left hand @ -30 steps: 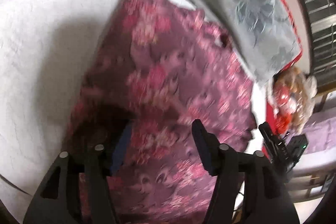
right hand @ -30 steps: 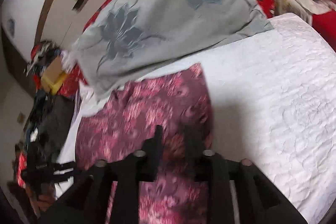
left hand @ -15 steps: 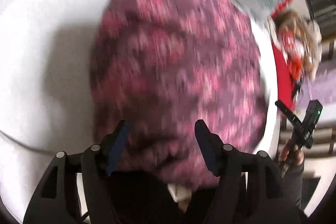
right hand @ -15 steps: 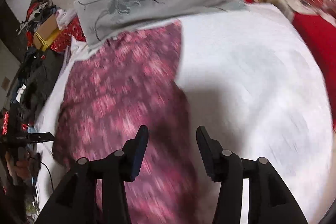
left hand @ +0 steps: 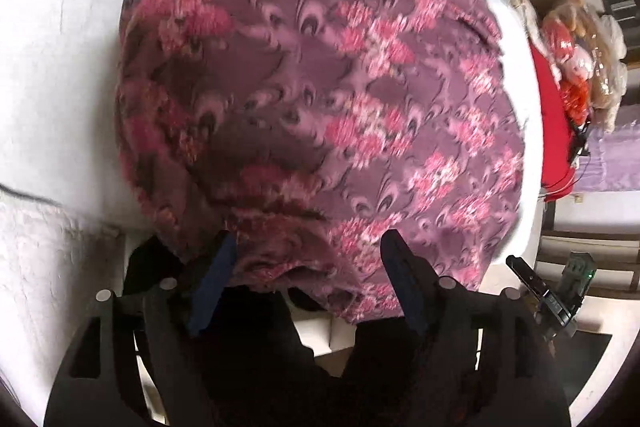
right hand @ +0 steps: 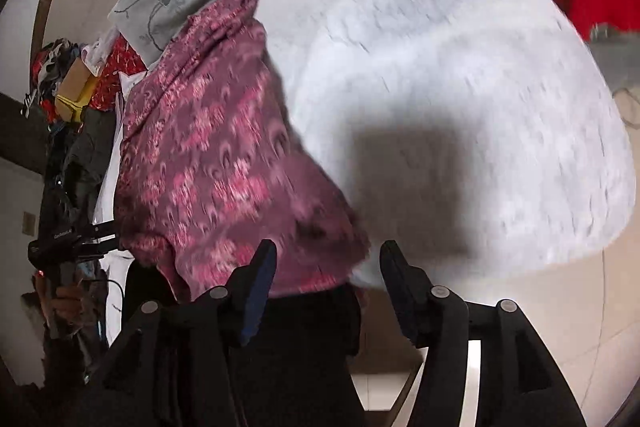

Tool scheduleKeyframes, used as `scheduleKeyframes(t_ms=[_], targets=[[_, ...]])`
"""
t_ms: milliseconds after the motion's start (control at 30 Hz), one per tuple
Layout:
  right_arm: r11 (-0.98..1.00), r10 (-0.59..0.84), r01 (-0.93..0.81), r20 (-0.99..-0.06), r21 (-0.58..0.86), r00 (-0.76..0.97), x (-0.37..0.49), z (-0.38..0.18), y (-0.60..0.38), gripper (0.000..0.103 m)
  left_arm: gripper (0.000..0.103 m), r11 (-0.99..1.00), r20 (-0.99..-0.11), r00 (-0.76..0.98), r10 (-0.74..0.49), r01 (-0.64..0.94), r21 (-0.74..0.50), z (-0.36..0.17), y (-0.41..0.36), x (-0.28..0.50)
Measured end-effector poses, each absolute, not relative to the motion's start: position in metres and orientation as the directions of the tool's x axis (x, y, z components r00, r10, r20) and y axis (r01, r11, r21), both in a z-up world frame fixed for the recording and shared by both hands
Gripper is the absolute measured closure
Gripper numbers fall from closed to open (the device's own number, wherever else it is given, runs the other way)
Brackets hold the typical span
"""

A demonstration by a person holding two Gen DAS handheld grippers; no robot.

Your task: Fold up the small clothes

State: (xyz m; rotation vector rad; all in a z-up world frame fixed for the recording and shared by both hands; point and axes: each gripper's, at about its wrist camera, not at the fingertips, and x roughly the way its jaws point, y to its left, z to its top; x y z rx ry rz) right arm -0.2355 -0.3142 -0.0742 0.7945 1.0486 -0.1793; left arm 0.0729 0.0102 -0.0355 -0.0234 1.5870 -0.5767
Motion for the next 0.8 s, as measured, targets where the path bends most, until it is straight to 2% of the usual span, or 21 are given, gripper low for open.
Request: scheduleKeyframes(t_ms=[167,300,467,633,800], targets=[[0.638,0.284,0.508,-0.789,0.58,0.545,-0.245,-0.088,-0.322,0.042,0.028,0.863,-0.925,-0.104,-0.366,0.334,-0.379,-0.024,0.01,0.057],[0.628,0.331,0.494,-0.781,0.602,0.53,-0.24,-0.095,-0.319,0.041,0.028,0.836,-0.889,-0.095,-0.449,0.307,-0.455,0.003,0.022,0.04],[0.597,0.399,0.472,-0.751,0.648,0.526,-0.233,-0.103,-0.314,0.036,0.028,0.823,-0.871,-0.089,-0.483,0.293,-0.486,0.016,0.027,0.035],[0.543,0.453,0.477,-0.719,0.691,0.527,-0.229,-0.117,-0.312,0.035,0.027,0.847,-0.892,-0.106,-0.44,0.282,-0.451,-0.005,0.02,0.04],[0.517,0.48,0.481,-0.705,0.708,0.521,-0.22,-0.129,-0.309,0.035,0.027,0.864,-0.942,-0.045,-0.333,0.385,-0.324,-0.019,-0.011,0.043]])
